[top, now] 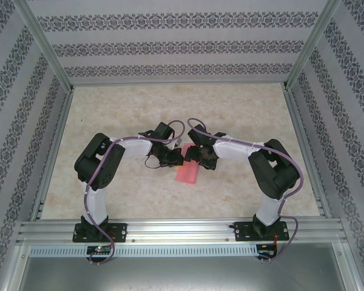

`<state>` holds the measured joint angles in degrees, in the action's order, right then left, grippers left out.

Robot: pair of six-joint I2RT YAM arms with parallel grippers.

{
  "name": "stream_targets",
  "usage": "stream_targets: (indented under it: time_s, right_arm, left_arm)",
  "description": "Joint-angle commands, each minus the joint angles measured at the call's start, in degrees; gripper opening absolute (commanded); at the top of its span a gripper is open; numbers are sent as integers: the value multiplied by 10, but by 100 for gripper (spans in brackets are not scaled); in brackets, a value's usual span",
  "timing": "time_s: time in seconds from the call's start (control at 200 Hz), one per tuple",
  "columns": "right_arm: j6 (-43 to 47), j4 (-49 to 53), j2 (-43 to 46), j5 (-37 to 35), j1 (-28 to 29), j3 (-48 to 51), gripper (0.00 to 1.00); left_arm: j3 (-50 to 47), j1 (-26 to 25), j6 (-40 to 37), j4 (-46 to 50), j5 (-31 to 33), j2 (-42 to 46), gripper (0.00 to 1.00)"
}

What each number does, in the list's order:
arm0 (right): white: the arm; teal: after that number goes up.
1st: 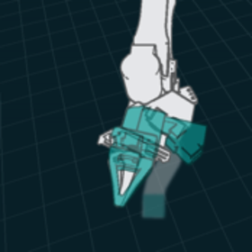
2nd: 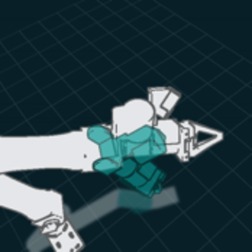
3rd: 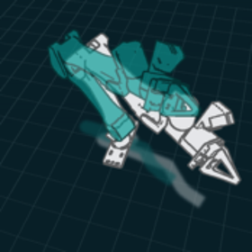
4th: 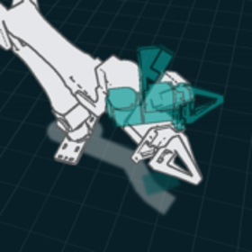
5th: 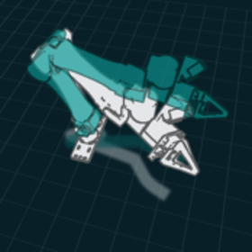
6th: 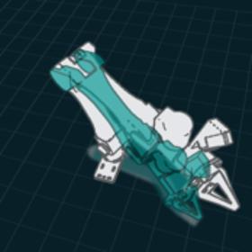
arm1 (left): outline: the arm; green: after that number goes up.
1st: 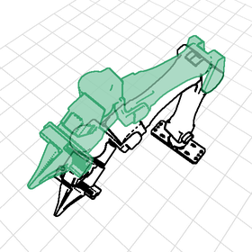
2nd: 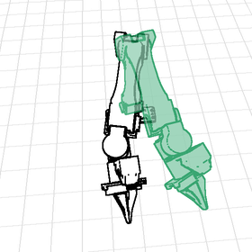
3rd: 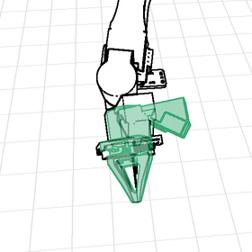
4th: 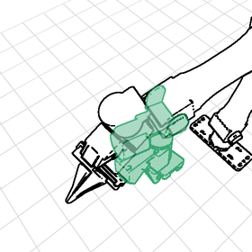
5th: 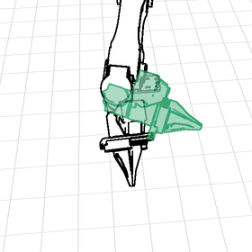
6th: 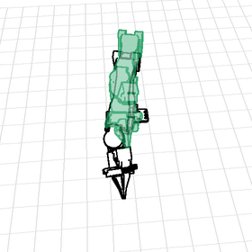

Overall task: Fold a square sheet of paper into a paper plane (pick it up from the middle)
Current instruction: Hold the square sheet of paper at the center of the table.

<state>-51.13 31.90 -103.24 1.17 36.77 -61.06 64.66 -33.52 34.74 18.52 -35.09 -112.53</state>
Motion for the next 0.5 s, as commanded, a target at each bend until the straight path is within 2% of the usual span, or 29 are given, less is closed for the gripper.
stream_targets:
  time_s: [0.0,0.205,0.315,0.395,0.445,0.495]
  right_arm:
    - [-3,-8,-28,4,4,24,85]
    - [-5,-3,70,-18,-5,31,86]
    - [-8,-33,131,-23,-6,52,84]
    - [-13,-74,164,-3,-9,72,69]
    - [-17,-105,178,13,-8,86,50]
    - [-23,-149,184,41,-8,103,41]
  left_arm:
    - [-12,-12,-19,1,28,-11,0]
    - [-14,-11,-25,6,29,-12,0]
    - [-13,-11,-28,8,29,-12,0]
    - [-14,-11,-28,9,31,-12,0]
    - [-13,-11,-28,10,30,-13,0]
    - [-12,-12,-29,9,29,-14,0]
